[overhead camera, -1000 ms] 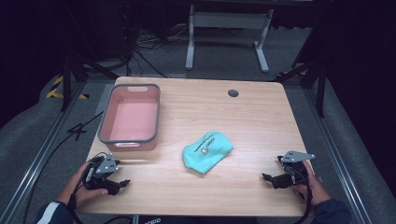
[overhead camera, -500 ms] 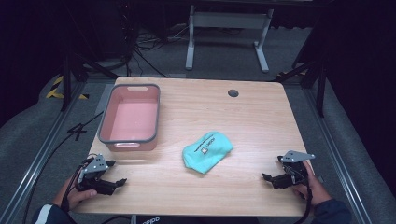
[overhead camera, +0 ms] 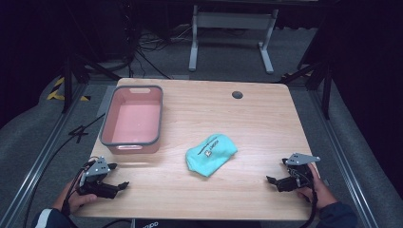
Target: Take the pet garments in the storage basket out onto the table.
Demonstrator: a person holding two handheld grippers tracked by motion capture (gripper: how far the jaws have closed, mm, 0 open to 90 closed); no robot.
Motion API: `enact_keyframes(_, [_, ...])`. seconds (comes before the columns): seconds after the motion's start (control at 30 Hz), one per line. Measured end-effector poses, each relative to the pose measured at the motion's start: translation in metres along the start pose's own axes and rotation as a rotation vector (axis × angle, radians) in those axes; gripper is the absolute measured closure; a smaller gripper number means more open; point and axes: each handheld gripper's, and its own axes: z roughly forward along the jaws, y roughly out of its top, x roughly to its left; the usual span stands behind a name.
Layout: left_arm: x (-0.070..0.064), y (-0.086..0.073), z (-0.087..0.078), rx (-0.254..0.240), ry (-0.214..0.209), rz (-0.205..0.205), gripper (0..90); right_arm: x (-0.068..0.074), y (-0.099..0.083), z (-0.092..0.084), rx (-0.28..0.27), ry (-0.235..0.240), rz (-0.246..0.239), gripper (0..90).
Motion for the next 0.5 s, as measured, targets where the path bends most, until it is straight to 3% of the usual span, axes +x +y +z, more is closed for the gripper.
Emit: enact_keyframes(0.5, [-0.0001, 0.001, 0.0009, 0.004, 0.003, -0.001, 12.8, 0.0, 0.0, 0.0, 0.0, 0.0, -0.001, 0.2])
